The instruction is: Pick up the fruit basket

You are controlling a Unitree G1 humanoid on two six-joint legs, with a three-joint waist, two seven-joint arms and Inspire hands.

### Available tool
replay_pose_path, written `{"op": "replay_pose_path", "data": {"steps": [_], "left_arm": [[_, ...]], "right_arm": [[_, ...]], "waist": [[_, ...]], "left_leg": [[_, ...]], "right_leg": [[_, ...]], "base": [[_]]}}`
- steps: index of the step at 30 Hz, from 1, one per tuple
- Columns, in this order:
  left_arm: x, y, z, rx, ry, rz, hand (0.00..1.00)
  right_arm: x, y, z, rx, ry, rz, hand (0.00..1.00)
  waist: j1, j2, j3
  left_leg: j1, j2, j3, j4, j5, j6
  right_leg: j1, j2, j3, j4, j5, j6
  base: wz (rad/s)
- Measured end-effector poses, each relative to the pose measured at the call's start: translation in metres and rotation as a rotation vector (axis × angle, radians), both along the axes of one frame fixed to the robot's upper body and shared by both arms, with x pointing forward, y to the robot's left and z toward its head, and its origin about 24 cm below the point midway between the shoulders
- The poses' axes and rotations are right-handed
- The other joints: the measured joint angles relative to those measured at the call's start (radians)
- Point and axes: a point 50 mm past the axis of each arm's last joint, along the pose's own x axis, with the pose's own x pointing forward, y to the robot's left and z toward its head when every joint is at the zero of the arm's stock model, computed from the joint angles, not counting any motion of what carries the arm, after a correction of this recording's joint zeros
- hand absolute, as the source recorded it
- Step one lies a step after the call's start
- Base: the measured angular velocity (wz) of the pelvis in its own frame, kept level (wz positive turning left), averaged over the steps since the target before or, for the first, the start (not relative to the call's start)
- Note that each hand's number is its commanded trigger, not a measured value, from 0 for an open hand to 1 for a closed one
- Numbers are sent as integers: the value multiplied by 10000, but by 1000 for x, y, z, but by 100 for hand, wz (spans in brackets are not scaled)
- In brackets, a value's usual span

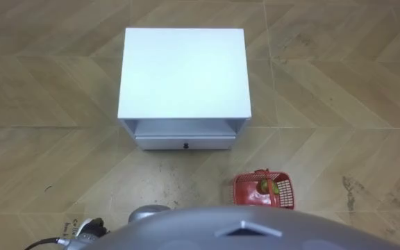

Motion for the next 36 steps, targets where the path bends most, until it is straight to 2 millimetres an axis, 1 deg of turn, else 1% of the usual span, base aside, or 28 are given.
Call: {"op": "replay_pose_path", "data": {"steps": [5,9,16,21,23,25,27,28,29,30,31,32,33,34,35,36], "left_arm": [[-1,-1,0,-157,50,3,0],[-3,-1,0,-177,109,28,0],[0,-1,0,-206,-40,-34,0],[-4,-1,0,-233,37,-14,0],[-6,-1,0,-259,89,1,0],[-6,-2,-1,-355,125,1,0],[-6,-2,-1,-451,158,3,0],[-6,-2,-1,-450,160,4,0],[-6,-2,-1,-456,149,-3,0],[-5,-2,-1,-486,142,-6,0],[-5,-2,-1,-494,127,-3,0],[-2,-1,0,-495,46,0,0],[1,2,0,-478,-14,-5,0],[3,3,1,-454,-54,-16,0],[7,5,1,-409,-149,28,0],[10,6,1,-425,-231,66,0]], "right_arm": [[1,0,0,90,-25,96,0],[3,0,0,68,-68,115,0],[2,0,0,76,-33,28,0],[0,0,0,62,106,-52,0],[0,0,0,83,79,-185,0],[1,1,0,124,15,-391,0],[2,1,0,133,-51,-541,0],[4,1,0,140,-97,-597,0],[4,1,0,107,-136,-762,0],[8,0,0,30,-284,-799,0],[10,-1,0,-22,-345,-864,0],[11,-2,0,-115,-430,-946,0],[16,-2,1,-182,-559,-888,0],[17,-3,1,-209,-604,-870,0],[21,-4,1,-253,-697,-844,0],[24,-6,2,-337,-793,-795,0]], "waist": [[-20,-13,-1],[15,-48,0],[-12,-60,-13],[-26,-9,-16],[-31,-19,-16],[-44,-38,-46],[-46,-91,-37],[-39,-100,-58],[-58,-132,-43],[-95,-94,-72],[-116,-104,-57],[-129,-132,-60],[-125,-50,-82],[-137,-121,-77],[-188,-7,-44],[-228,-86,-21]], "left_leg": [[-8,0,12,-2,0,0],[80,10,243,-6,0,0],[110,9,245,-6,-1,0],[84,-2,238,-6,-1,1],[72,-14,242,19,-1,1],[-29,-40,246,75,-1,1],[-162,-140,259,197,-3,6],[-217,-161,270,248,-4,7],[-263,-213,283,295,-4,8],[-386,-265,319,419,-14,24],[-431,-282,350,469,-30,52],[-592,-308,469,638,-77,134],[-767,-336,584,787,-112,196],[-839,-351,594,848,-158,276],[-1056,-374,740,1067,-200,348],[-1265,-430,958,1230,-179,426]], "right_leg": [[-2,2,18,-12,-1,2],[-4,16,212,4,-1,2],[-11,13,235,44,-1,2],[-97,-12,272,134,-3,5],[-130,-28,322,166,-9,11],[-228,-68,319,224,-21,26],[-481,-206,314,563,-131,66],[-569,-239,312,641,-144,75],[-616,-310,305,734,-170,99],[-727,-398,293,870,-186,126],[-767,-431,292,901,-186,128],[-963,-502,314,1095,-185,136],[-1178,-550,406,1260,-178,146],[-1254,-567,430,1319,-167,162],[-1453,-634,480,1496,-132,203],[-1642,-710,568,1551,-18,279]], "base": [[-1],[-12],[-2],[0],[0],[0],[0],[-4],[0],[0],[0],[-11],[-13],[-11],[-7],[-12]]}}
